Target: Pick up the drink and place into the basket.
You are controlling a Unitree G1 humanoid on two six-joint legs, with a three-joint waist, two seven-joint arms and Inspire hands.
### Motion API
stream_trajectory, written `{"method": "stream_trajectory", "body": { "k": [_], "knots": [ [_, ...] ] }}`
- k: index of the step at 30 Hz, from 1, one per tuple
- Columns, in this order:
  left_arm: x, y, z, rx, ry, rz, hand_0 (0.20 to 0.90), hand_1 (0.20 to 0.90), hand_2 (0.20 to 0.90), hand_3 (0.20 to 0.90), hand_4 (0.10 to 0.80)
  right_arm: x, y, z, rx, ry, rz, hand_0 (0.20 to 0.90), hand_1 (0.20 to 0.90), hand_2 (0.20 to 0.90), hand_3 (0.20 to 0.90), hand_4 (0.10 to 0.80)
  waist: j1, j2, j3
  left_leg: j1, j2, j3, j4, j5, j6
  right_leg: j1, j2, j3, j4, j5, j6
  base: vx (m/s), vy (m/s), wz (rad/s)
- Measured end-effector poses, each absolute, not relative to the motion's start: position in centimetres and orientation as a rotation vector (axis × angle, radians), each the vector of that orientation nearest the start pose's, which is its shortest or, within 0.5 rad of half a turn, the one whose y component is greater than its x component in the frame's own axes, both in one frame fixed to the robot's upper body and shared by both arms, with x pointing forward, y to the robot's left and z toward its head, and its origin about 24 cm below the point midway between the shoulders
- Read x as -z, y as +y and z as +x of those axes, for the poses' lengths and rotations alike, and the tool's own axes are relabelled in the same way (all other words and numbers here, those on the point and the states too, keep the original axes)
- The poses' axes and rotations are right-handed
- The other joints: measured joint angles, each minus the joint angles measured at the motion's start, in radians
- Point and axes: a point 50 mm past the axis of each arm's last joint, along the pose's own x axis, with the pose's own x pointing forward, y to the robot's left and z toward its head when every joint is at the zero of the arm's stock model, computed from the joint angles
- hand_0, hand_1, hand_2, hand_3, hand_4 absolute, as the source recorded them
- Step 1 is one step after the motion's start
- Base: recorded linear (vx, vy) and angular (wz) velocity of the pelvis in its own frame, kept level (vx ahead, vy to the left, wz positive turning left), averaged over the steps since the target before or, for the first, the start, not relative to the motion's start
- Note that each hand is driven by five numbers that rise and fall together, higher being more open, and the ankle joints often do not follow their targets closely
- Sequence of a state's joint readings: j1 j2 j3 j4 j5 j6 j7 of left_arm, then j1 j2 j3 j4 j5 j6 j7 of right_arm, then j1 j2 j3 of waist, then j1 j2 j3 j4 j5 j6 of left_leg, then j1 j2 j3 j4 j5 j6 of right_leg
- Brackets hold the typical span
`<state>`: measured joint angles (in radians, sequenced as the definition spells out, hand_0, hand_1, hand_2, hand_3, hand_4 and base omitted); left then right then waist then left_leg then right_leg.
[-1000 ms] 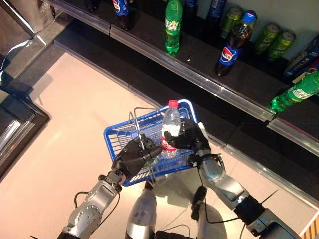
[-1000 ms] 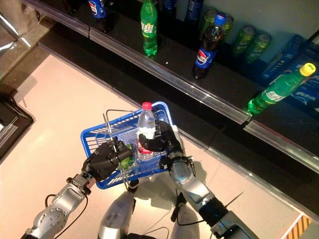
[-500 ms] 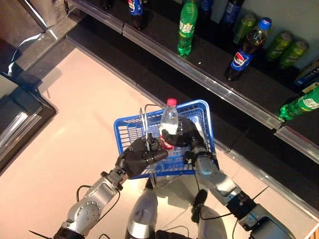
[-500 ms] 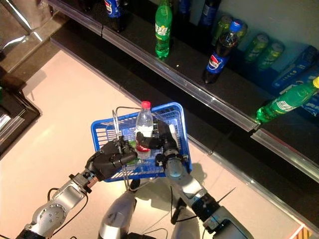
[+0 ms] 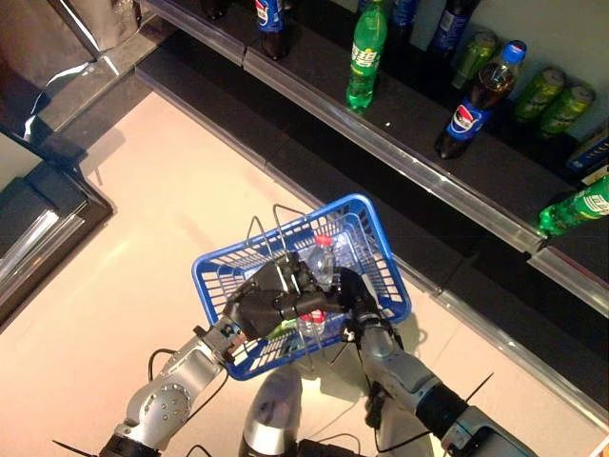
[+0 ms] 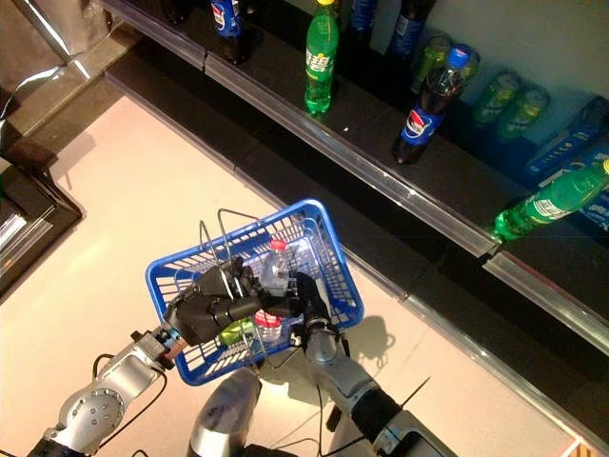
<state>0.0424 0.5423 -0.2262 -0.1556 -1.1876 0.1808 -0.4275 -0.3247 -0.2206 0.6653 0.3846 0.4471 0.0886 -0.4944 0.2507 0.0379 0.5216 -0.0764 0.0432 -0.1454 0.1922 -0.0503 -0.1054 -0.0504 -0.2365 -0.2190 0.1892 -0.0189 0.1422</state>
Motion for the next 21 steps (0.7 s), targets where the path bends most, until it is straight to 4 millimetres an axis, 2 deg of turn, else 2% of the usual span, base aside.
{"method": "stream_trajectory", "body": {
  "k": [8, 12, 16, 21],
  "knots": [
    [-6.4, 15.8, 22.4, 0.740, 0.141, -0.683, 0.300, 0.300, 0.300, 0.200, 0.100, 1.7, -7.9, 27.1, -0.037, 0.411, 0.046, 0.300, 0.300, 0.300, 0.200, 0.100, 0.003, 0.006, -0.003, -0.007, -0.005, -0.007, 0.001, 0.002, 0.002, -0.001, -0.005, -0.012, 0.001, -0.001, 0.002, 0.003, -0.004, 0.02],
    [-6.6, 15.8, 22.4, 0.758, 0.134, -0.681, 0.300, 0.300, 0.300, 0.200, 0.100, 3.1, -8.4, 27.5, 0.113, 0.523, 0.319, 0.300, 0.300, 0.300, 0.200, 0.100, 0.021, 0.008, -0.005, -0.011, -0.011, -0.015, 0.001, 0.003, 0.003, 0.000, -0.008, -0.021, 0.001, -0.003, 0.004, 0.034, -0.007, 0.07],
    [-6.4, 15.7, 22.4, 0.766, 0.150, -0.649, 0.300, 0.300, 0.300, 0.200, 0.100, 3.4, -9.0, 27.7, 0.209, 0.559, 0.522, 0.300, 0.300, 0.300, 0.200, 0.100, 0.027, 0.008, -0.005, -0.005, -0.016, -0.017, 0.002, 0.004, 0.004, 0.013, -0.010, -0.025, 0.000, -0.005, 0.007, 0.046, 0.011, 0.05],
    [-6.4, 15.6, 22.3, 0.772, 0.162, -0.651, 0.300, 0.300, 0.300, 0.200, 0.100, 3.8, -9.6, 28.1, 0.293, 0.577, 0.660, 0.300, 0.300, 0.300, 0.200, 0.100, 0.038, 0.008, -0.005, 0.006, -0.017, -0.020, 0.002, 0.004, 0.004, 0.026, -0.011, -0.028, 0.001, -0.009, 0.004, 0.040, -0.001, 0.02]
  ]
}}
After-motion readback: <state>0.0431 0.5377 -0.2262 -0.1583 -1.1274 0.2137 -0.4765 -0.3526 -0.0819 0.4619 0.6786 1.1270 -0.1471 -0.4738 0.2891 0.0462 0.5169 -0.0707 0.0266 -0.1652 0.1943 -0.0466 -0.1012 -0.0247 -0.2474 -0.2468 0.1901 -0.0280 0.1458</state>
